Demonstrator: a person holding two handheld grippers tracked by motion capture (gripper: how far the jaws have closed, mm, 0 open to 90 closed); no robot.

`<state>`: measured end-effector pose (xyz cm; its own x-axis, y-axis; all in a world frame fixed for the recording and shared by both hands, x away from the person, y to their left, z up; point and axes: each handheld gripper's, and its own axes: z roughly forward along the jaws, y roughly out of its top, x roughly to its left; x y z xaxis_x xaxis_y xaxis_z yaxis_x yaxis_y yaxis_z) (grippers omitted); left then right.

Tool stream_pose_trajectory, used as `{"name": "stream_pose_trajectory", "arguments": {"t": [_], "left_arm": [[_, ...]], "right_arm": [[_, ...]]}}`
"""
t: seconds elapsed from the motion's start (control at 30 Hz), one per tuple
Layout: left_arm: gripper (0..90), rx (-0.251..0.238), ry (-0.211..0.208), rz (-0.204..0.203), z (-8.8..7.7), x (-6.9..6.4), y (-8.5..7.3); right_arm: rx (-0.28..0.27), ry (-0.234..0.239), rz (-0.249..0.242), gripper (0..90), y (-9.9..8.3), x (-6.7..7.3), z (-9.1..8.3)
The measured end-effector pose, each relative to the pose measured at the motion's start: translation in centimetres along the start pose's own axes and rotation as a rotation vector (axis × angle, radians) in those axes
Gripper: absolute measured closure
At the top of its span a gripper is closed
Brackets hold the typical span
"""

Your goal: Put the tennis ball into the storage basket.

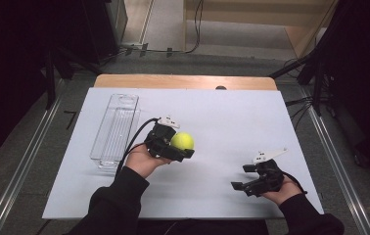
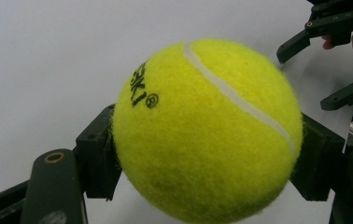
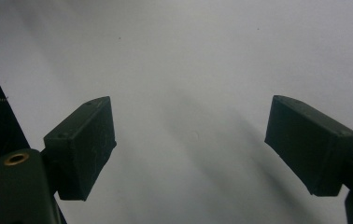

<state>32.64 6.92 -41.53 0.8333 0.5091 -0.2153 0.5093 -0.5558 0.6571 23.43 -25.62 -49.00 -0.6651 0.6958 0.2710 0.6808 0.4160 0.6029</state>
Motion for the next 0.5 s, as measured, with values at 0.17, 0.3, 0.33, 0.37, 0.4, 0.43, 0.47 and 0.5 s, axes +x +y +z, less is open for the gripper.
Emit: {"name": "stream_pose_trajectory", "arguments": {"t": [0.17, 0.3, 0.33, 0.37, 0.4, 0.43, 0.47, 0.5], "left_arm": [[25.6, 0.002, 0.013, 0.002, -0.33, 0.24, -0.05], [25.6, 0.003, 0.013, -0.009, -0.59, 0.60, -0.13], [25.6, 0.001, 0.014, -0.009, -0.65, 0.68, -0.15], [25.6, -0.003, 0.015, -0.016, -0.68, 0.71, -0.16], [25.6, -0.002, 0.016, -0.016, -0.75, 0.77, -0.18], [25.6, -0.003, 0.015, -0.019, -0.81, 0.84, -0.19], [25.6, -0.004, 0.015, -0.019, -0.87, 0.92, -0.20], [25.6, -0.003, 0.017, -0.022, -0.93, 0.98, -0.21]], "right_arm": [[0.000, 0.001, -0.002, 14.0, 0.00, 0.00, 0.00], [-0.002, 0.000, -0.002, 13.9, 0.02, 0.00, -0.03], [-0.002, 0.000, -0.001, 13.9, 0.02, 0.01, -0.03], [-0.001, 0.001, -0.003, 13.9, 0.02, 0.00, -0.03], [-0.001, 0.001, -0.004, 13.9, 0.01, 0.00, -0.02], [0.000, 0.002, -0.003, 13.9, 0.01, 0.02, -0.02], [-0.001, 0.001, -0.003, 13.9, 0.01, 0.02, 0.00], [0.000, 0.001, -0.001, 13.9, 0.02, 0.03, 0.00]]}}
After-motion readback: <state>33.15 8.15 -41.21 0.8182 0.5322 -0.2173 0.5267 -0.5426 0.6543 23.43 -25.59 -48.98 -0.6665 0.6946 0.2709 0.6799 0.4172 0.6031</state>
